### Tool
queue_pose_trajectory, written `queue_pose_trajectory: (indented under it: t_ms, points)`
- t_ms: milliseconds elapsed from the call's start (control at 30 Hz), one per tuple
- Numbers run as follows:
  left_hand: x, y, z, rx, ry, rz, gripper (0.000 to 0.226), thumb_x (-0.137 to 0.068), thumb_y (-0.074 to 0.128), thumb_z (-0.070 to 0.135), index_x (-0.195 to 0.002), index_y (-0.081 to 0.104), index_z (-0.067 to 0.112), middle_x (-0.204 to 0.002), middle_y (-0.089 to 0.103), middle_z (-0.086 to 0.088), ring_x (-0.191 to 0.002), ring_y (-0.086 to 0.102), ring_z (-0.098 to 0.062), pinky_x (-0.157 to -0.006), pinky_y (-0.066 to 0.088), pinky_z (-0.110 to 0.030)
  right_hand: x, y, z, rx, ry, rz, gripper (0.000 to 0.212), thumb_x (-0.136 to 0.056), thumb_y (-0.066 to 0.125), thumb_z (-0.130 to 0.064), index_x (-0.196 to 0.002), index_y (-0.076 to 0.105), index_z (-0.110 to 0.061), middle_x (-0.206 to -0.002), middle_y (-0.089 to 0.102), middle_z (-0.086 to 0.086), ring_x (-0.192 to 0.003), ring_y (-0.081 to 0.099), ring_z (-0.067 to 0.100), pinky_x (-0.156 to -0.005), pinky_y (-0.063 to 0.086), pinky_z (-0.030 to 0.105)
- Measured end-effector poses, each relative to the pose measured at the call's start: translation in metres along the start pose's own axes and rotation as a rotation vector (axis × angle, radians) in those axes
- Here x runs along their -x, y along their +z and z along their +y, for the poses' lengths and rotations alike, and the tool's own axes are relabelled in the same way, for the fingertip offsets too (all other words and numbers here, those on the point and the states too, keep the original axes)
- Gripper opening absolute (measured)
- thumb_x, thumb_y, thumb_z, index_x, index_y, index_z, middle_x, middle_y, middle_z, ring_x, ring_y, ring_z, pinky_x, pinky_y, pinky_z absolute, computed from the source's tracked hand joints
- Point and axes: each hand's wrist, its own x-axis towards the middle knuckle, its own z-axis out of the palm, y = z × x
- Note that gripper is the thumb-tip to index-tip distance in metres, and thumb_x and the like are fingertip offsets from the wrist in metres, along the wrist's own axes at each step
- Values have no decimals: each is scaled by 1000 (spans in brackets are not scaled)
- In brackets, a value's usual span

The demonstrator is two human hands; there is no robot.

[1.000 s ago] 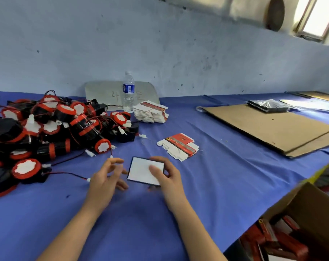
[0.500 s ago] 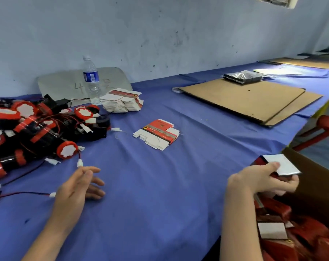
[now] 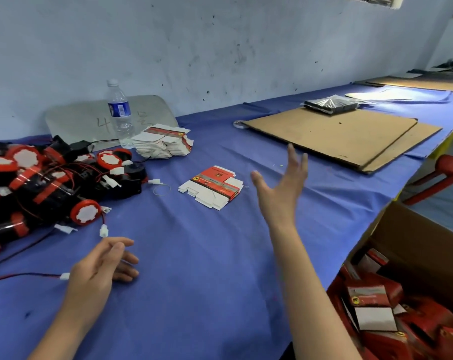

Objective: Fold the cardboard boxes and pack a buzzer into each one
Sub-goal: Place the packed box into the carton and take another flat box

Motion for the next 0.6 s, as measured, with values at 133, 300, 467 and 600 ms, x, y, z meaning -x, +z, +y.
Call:
queue_pose_trajectory:
  t_ms: [133, 300, 467, 600]
  points:
    - [0, -1, -4, -3, -10, -1, 24, -98, 44, 17, -92, 64, 6, -74, 65, -18, -59, 64, -28, -54, 54, -26, 12, 62, 5, 575, -25, -695, 98, -80, 68, -56, -151, 1, -46, -158, -27, -1, -146, -21, 27, -116, -4, 50]
    - [-1, -1, -4, -33, -3, 1, 23, -97, 46, 14, -90, 65, 5, -74, 66, -15, -59, 65, -28, -55, 54, -26, 25, 86, 29, 857, -4, -775, 69, -87, 51, -65, -144, 39, -28, -157, 23, 15, -145, 14, 35, -119, 9, 47]
    - [0, 2, -3, -49, 9, 1, 25, -92, 48, 24, -88, 66, 7, -74, 67, -12, -59, 65, -26, -54, 53, -26, 10, 76, 21, 676, -13, -649, 41, -78, 73, -47, -103, 70, -15, -100, 69, 4, -96, 57, 25, -68, 39, 29]
    - [0, 2, 0, -56, 9, 3, 30, -87, 48, 32, -87, 66, 8, -74, 67, -12, -59, 65, -27, -54, 52, -27, 9, 74, 15, 719, -109, -641, 41, -90, 61, -35, -61, 46, -11, -62, 45, 8, -68, 43, 28, -56, 25, 32]
